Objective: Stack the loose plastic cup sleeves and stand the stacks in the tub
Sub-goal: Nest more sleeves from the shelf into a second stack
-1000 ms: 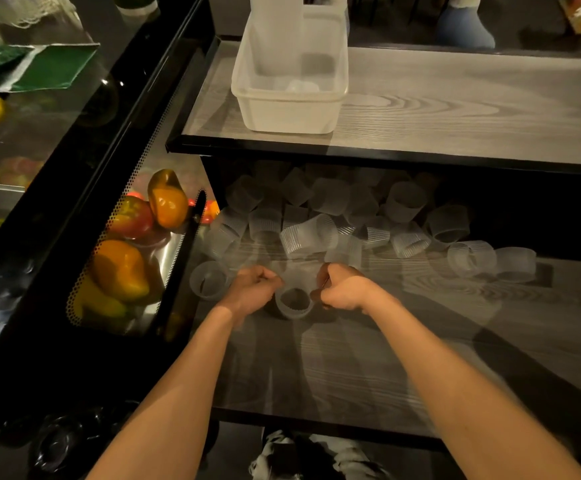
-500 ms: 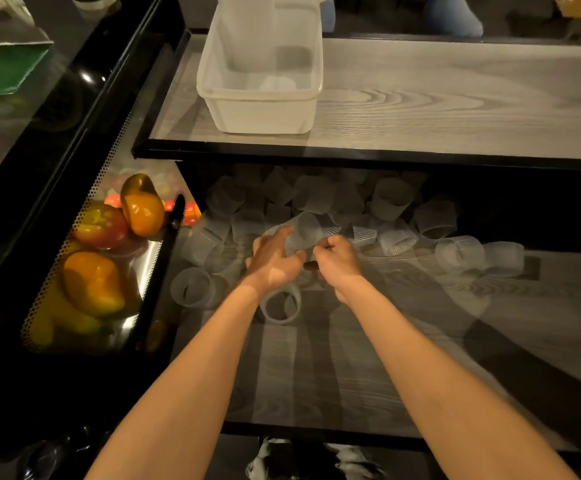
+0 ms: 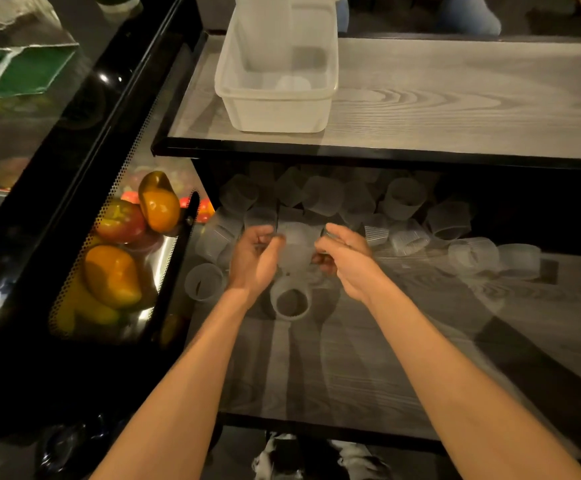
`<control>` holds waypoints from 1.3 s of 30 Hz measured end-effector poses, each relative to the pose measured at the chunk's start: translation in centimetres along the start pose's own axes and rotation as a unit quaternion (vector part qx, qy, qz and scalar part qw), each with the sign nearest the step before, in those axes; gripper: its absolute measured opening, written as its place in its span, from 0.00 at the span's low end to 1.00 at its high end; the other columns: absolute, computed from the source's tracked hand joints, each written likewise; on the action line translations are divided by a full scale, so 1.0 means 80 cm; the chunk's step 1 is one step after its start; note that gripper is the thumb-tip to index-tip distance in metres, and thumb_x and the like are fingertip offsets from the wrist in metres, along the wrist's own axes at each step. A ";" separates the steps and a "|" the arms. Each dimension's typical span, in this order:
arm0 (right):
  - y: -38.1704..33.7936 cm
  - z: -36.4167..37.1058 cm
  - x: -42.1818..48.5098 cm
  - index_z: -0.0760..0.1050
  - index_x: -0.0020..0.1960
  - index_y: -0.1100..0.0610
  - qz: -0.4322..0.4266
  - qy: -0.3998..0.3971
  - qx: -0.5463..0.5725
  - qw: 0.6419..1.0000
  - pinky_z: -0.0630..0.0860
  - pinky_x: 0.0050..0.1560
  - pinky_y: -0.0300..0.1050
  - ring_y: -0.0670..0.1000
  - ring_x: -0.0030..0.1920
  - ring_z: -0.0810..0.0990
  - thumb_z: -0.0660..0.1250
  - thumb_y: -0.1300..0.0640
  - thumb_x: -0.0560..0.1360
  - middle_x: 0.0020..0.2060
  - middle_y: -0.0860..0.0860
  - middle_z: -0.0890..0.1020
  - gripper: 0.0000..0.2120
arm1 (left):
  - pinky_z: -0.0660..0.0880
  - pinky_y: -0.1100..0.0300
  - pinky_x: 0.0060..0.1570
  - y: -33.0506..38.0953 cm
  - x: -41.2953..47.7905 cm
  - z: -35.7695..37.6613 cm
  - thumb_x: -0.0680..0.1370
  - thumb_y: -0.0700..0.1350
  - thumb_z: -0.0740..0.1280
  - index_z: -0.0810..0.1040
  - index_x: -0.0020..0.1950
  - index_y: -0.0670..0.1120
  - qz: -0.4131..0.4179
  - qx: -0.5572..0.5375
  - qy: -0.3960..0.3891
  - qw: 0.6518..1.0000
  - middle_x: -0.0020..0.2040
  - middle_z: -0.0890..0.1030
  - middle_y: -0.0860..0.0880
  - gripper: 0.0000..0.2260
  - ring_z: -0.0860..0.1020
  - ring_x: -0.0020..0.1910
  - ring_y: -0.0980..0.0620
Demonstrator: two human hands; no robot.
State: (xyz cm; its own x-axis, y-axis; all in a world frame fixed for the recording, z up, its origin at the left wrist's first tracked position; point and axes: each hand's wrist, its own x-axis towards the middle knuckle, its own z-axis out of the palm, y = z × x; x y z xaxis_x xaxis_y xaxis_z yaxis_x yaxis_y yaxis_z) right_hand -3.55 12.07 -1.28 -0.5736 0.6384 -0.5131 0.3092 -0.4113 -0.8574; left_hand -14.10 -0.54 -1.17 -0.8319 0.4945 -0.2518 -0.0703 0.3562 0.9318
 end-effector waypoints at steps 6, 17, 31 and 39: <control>0.014 -0.016 -0.018 0.77 0.59 0.55 0.036 -0.128 -0.180 0.975 0.74 0.33 0.37 0.47 0.38 0.81 0.68 0.66 0.75 0.43 0.54 0.82 0.14 | 0.76 0.63 0.40 -0.044 -0.020 -0.029 0.77 0.40 0.72 0.82 0.50 0.48 -0.041 0.037 -0.069 0.996 0.45 0.84 0.47 0.04 0.81 0.42 0.53; 0.021 -0.015 -0.021 0.73 0.54 0.53 0.011 -0.159 -0.305 0.939 0.81 0.46 0.48 0.50 0.40 0.82 0.70 0.65 0.72 0.42 0.56 0.81 0.14 | 0.75 0.63 0.45 -0.057 -0.024 -0.027 0.77 0.38 0.70 0.80 0.52 0.43 -0.047 0.103 -0.093 0.989 0.44 0.81 0.47 0.05 0.78 0.43 0.54; 0.024 0.000 0.018 0.70 0.69 0.52 -0.051 -0.041 -0.413 0.908 0.79 0.56 0.47 0.53 0.53 0.83 0.65 0.55 0.79 0.61 0.52 0.80 0.18 | 0.70 0.70 0.43 -0.048 -0.001 -0.002 0.80 0.45 0.68 0.77 0.66 0.47 -0.129 0.021 -0.057 0.990 0.50 0.78 0.57 0.14 0.77 0.50 0.59; 0.018 0.016 0.029 0.65 0.72 0.54 0.036 -0.045 -0.206 0.977 0.77 0.36 0.47 0.52 0.33 0.82 0.61 0.56 0.82 0.57 0.53 0.79 0.19 | 0.69 0.67 0.41 -0.033 0.021 0.023 0.80 0.49 0.69 0.78 0.64 0.49 -0.154 -0.018 -0.083 0.984 0.55 0.79 0.55 0.13 0.76 0.49 0.61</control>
State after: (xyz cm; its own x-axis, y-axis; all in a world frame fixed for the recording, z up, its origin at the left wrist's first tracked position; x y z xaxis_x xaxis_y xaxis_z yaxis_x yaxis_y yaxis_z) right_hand -5.39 12.12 -3.64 -0.5971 0.5501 -0.5838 0.6201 -0.1450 -0.7710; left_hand -14.27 0.84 -4.51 -0.6671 0.4903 -0.5609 -0.3282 0.4825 0.8121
